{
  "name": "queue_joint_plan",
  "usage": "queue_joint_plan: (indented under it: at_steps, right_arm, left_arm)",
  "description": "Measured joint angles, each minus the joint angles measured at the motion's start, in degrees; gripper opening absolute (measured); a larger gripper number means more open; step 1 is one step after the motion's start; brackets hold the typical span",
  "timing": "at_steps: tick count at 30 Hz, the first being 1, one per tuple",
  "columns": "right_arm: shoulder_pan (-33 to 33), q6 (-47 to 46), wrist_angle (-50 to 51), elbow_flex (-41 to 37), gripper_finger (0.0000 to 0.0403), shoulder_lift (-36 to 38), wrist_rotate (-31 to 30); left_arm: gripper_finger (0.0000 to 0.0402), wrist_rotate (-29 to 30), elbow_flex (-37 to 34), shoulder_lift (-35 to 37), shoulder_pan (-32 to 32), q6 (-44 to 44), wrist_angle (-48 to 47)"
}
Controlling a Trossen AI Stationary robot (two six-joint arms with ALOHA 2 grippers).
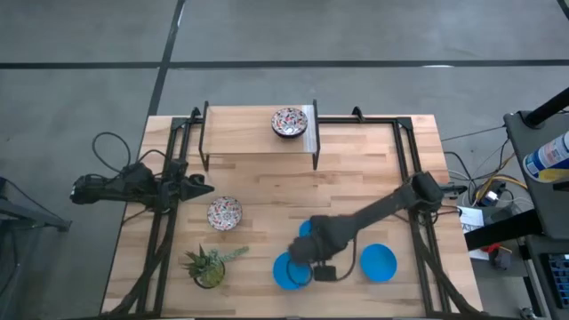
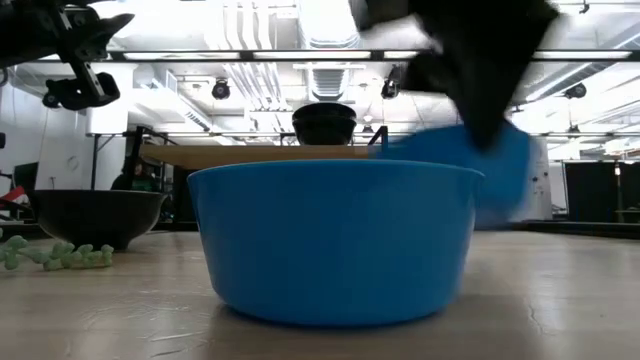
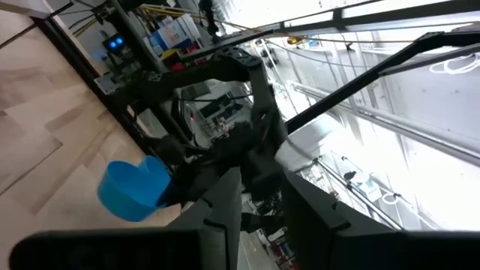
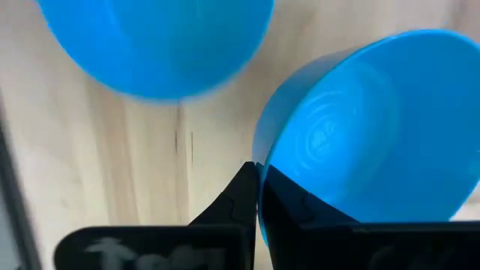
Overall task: Pick & Place Mini bowls
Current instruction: Put the blue bowl on the shelf
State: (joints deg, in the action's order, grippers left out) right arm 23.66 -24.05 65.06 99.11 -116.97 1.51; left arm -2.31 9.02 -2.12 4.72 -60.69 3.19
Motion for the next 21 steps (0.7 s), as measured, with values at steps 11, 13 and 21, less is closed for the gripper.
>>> queue_joint_plan:
  at_steps: [11,13,21]
  right_arm:
    - [-7.2,12.6,0.3,20.5,0.0008,-0.6,5.6]
    - [-8.0,14.1,0.3,23.3,0.0008,-1.8,5.9]
    - [-10.5,15.0,-0.9,32.9,0.0008,-6.4,18.2]
  left_arm:
    - [0.009,2.4,0.0,-1.0,0.0,-25.0,-0.7]
    - [0.009,2.4,0.0,-1.8,0.0,-28.9,-0.6]
    - [0.009,-7.5,2.3,-8.5,0.0,-27.1,-0.7]
